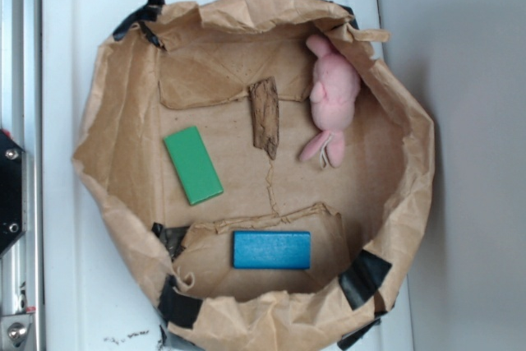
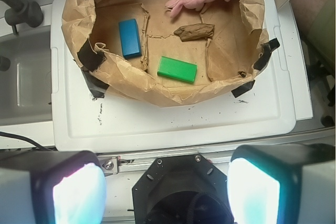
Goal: Grab the blue block.
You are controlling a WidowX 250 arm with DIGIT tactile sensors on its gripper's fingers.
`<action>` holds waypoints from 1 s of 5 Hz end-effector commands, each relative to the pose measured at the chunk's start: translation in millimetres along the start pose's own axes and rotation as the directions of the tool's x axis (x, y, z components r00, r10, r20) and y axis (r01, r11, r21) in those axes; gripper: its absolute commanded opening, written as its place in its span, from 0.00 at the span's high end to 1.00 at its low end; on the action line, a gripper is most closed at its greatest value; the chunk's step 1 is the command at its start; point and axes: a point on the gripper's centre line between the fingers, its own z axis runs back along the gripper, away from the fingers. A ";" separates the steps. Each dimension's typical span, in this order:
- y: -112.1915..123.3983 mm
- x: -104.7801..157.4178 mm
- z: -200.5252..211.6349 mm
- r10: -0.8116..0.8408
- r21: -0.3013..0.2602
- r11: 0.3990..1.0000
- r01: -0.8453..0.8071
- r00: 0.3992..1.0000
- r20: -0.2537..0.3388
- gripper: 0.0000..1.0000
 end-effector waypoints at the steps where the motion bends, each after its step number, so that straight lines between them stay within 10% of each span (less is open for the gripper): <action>1: 0.0 0.0 0.0 0.000 0.000 1.000 0.000 1.000 0.000 0.00; 3: -13.2 60.0 -18.6 0.093 -0.013 0.996 -0.093 0.995 0.018 0.00; 5: -11.0 107.8 -62.8 0.126 0.090 0.988 -0.125 0.992 -0.005 0.00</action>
